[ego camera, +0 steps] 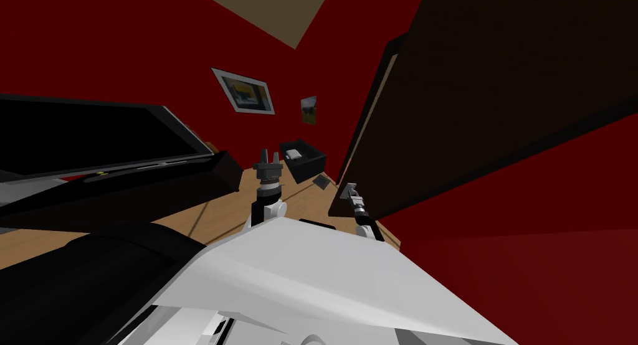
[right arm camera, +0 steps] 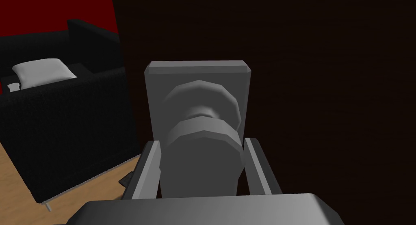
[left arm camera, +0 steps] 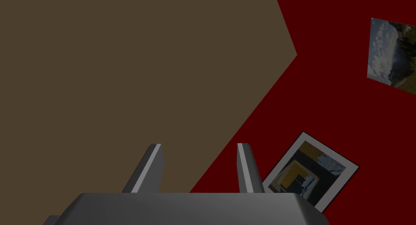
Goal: Pull the door open
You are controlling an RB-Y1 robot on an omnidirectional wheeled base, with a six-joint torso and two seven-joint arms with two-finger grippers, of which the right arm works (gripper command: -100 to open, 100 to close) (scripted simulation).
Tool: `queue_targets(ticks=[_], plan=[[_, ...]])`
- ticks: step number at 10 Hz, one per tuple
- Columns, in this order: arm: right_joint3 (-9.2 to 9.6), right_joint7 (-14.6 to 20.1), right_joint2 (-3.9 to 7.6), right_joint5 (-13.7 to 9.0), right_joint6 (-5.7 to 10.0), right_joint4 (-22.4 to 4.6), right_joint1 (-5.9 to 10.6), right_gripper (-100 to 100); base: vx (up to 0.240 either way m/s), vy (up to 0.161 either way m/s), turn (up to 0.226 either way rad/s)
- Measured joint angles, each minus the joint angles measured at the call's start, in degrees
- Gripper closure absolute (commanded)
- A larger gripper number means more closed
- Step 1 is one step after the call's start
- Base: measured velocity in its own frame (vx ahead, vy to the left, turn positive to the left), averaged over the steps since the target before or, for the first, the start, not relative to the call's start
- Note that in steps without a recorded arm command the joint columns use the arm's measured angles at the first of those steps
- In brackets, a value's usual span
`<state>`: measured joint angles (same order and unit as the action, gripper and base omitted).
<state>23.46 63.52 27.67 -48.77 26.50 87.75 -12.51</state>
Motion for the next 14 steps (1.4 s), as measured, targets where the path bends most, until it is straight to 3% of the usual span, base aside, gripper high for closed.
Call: queue_targets(ticks=[1, 3, 5, 8, 9, 11, 14], plan=[[0.68, -0.1, 0.55, 0.2, -0.02, 2.0, -1.53, 100, -0.042, -0.070, -0.015], [2.49, 1.0, 2.00, 0.8, 0.79, 3.0, -2.47, 100, -0.030, -0.105, 0.018], [4.12, 0.9, 2.78, 1.4, 0.69, 6.2, -4.80, 100, -0.033, -0.132, 0.066], [6.87, 2.6, 4.63, 2.4, 2.23, 7.6, -6.11, 100, -0.032, -0.119, 0.128], [7.18, 2.8, 4.64, 2.5, 2.24, 7.6, -6.17, 100, 0.028, 0.027, -0.007], [7.83, 3.6, 5.95, 2.9, 3.97, 7.2, -6.98, 100, 0.054, 0.058, -0.036], [9.15, 5.2, 8.57, 4.0, 8.52, 6.6, -8.74, 100, 0.058, 0.036, -0.012]])
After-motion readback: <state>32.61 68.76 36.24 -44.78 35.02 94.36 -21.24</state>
